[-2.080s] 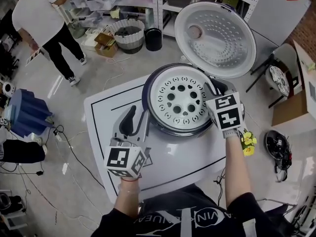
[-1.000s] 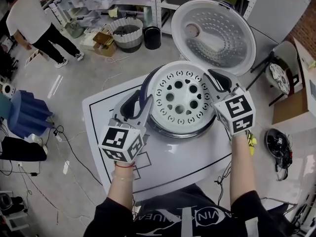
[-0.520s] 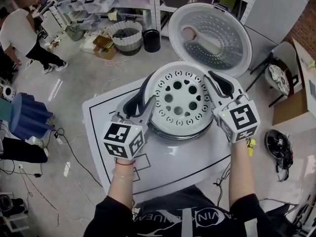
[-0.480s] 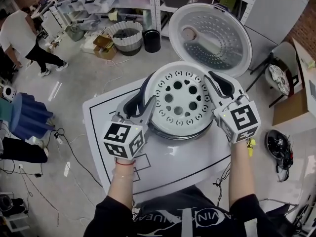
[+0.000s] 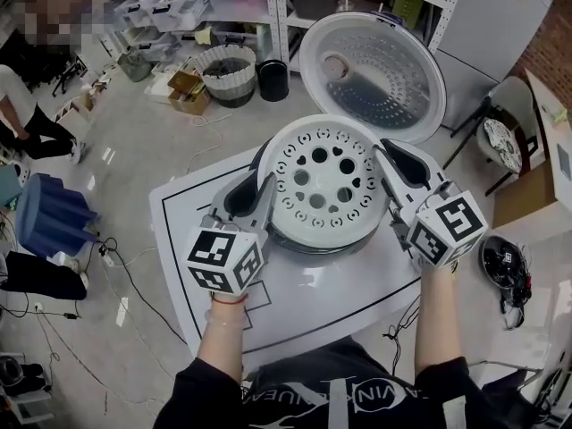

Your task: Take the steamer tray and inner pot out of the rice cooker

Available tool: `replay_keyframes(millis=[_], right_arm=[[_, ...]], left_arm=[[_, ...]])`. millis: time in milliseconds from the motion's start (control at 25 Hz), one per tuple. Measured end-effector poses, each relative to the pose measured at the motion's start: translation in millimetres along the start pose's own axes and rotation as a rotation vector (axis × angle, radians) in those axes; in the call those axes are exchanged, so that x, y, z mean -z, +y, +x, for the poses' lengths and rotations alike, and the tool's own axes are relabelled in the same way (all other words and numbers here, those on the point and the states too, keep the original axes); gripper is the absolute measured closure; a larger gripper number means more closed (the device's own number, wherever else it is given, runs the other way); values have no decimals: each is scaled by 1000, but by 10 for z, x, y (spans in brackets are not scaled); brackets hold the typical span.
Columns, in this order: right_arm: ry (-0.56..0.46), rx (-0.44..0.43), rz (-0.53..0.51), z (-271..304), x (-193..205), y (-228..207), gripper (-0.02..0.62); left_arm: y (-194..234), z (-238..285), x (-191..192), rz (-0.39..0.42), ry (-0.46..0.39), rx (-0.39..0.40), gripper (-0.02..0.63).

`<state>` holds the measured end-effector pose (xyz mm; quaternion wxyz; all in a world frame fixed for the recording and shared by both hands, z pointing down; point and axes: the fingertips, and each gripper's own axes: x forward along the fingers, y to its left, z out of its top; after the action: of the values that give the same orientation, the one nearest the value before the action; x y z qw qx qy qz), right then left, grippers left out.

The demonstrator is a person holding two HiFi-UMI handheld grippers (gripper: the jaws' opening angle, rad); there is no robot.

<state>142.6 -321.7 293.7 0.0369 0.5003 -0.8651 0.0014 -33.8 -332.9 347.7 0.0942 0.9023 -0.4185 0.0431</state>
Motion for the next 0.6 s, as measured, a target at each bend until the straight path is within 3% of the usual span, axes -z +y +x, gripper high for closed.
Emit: replay_keyframes(millis=[200, 360, 600], right_arm=[[42, 59, 43, -87, 51, -62, 546], [49, 119, 20, -148, 31, -118, 552], [-1, 102, 27, -175, -131, 3, 554]], left_arm=[[-57, -37, -131, -34, -57, -11, 538], [-148, -68, -248, -59, -113, -27, 549], [-135, -246, -493, -35, -194, -73, 558]])
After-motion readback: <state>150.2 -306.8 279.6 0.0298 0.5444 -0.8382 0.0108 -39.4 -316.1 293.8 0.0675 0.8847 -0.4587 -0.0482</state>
